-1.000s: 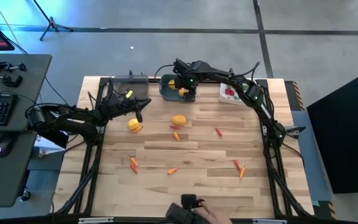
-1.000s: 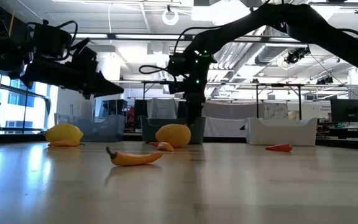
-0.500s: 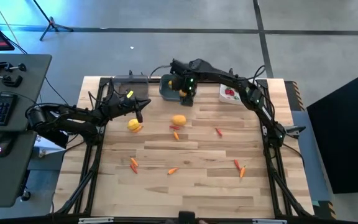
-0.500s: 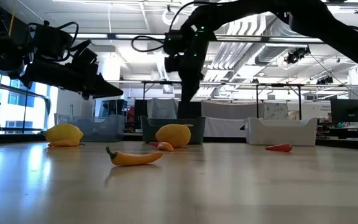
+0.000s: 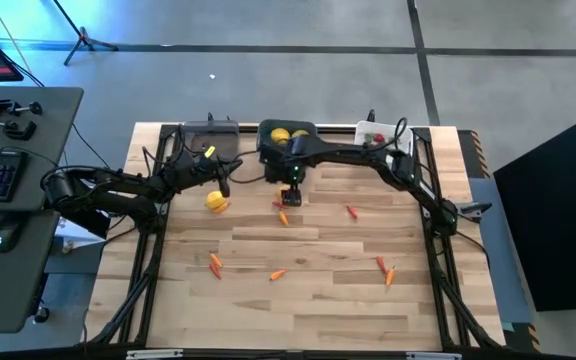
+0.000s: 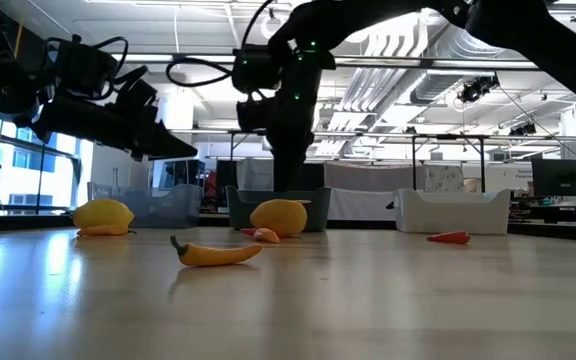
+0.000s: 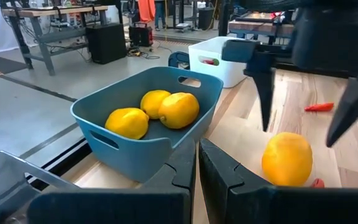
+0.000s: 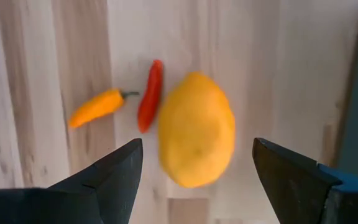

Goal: Sort produce into baskets
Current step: Put the yellow lemon into the blue bin

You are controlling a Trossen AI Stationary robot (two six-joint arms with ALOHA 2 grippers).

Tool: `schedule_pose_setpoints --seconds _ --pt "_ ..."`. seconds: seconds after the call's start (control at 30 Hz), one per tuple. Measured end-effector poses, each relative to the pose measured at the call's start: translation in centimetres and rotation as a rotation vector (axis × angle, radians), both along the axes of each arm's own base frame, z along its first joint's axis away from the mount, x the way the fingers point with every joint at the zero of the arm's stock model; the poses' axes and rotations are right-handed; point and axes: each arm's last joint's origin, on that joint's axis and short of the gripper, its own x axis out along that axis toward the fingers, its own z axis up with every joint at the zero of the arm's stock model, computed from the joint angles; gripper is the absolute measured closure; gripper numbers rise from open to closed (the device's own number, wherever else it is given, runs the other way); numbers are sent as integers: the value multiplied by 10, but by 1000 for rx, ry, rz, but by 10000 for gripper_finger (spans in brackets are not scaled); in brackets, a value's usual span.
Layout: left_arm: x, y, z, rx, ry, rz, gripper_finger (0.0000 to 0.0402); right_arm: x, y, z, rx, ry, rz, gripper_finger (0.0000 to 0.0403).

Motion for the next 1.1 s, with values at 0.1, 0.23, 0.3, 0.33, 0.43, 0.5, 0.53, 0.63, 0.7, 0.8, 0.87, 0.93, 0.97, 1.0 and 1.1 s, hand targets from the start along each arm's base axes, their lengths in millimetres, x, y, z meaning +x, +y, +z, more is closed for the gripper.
schedule_pose_setpoints --seconds 0.1,0.23,0.3,0.33,0.43,0.5,0.53,0.63,0.7,0.8,0.87,0.93,0.97,1.0,1.1 --pt "0 0 -1 -5 7 0 394 1 5 -5 -9 4 -19 110" --pt "0 0 -1 -9 13 -1 394 2 6 -16 -50 10 -24 110" --pt "0 0 -2 -13 12 0 394 -1 7 -22 -48 30 -22 110" --pt "0 0 -2 -14 13 0 394 -2 7 -26 -46 37 -20 110" --pt "0 0 -2 -15 14 1 394 -2 7 -33 -47 39 -14 115" --pt "-1 1 -2 -15 14 6 394 -3 7 -34 -44 40 -13 131" --pt "-1 1 -2 -15 14 10 394 -2 7 -35 -44 37 -12 144" --pt "-3 3 -2 -17 18 22 394 -3 7 -37 -31 35 -1 199" --pt "-4 5 -3 -20 22 32 394 -3 6 -36 -28 31 0 241" --pt "-5 6 -3 -25 27 43 394 -2 1 -30 -33 23 3 255" --pt "-5 6 -4 -26 28 44 394 1 -5 -19 -41 -18 -5 255" --pt "-5 6 -4 -26 28 44 394 4 -17 -2 -60 -73 -23 255" --pt "-5 6 -4 -26 28 44 394 5 -25 6 -73 -99 -39 255" --pt "-5 6 -4 -26 28 44 394 4 -33 13 -85 -126 -59 255" --pt "-5 6 -4 -33 24 45 394 3 -60 29 -110 -212 -132 255"
